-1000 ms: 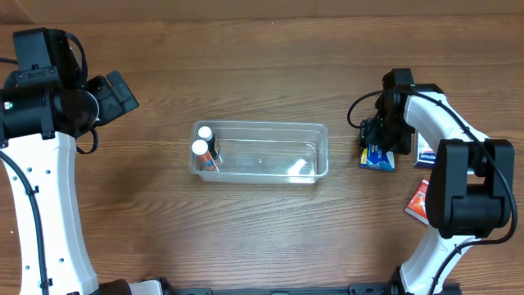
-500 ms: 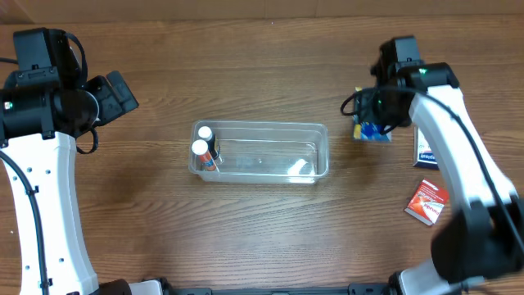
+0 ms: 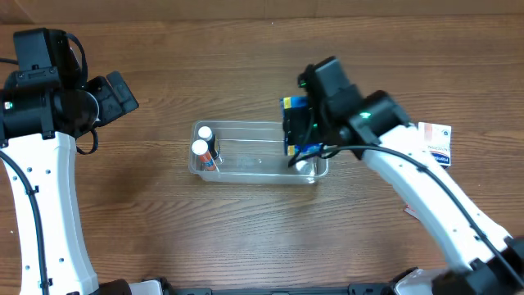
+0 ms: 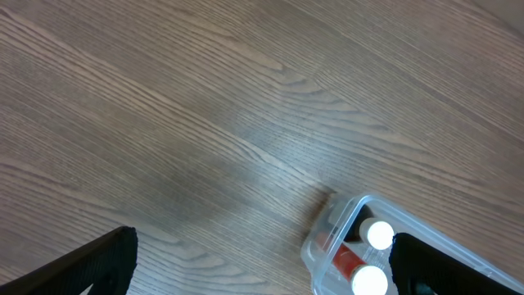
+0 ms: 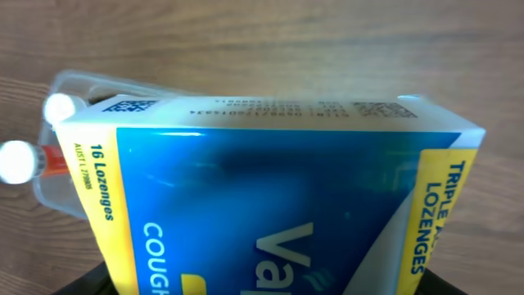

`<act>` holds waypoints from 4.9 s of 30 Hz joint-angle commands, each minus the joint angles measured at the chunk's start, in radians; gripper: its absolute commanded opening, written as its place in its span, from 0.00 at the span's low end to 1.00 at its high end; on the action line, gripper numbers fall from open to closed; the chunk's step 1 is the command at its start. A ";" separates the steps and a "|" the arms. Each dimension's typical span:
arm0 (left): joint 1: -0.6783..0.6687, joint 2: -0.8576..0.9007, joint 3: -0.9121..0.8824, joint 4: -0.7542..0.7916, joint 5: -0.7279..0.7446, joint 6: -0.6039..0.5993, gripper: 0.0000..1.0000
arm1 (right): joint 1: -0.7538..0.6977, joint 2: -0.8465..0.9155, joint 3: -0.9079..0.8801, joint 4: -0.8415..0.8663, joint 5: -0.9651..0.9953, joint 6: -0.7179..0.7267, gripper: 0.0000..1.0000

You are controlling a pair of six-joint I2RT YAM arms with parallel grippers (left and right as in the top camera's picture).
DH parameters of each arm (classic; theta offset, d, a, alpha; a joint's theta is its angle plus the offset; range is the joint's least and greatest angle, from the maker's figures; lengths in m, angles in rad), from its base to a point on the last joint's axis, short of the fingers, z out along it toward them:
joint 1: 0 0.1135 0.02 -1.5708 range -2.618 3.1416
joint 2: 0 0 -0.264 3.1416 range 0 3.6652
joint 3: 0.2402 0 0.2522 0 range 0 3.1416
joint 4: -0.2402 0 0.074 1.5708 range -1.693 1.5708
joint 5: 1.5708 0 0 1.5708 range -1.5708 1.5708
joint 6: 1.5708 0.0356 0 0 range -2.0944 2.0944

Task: Pack container
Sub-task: 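Lift VapoDrops box with right gripper and set it in container, then move right gripper to the white Hansaplast box and grasp it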

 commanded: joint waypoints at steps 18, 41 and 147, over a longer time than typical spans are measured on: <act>0.004 0.004 -0.014 -0.001 0.008 0.024 1.00 | -0.002 0.257 -0.071 0.107 0.050 0.095 0.75; 0.004 0.004 -0.014 -0.007 0.008 0.024 1.00 | -0.002 0.258 -0.136 0.088 0.054 0.097 0.76; 0.004 0.004 -0.014 -0.024 -0.015 0.043 1.00 | -0.900 0.481 -0.031 0.023 0.042 -0.530 0.76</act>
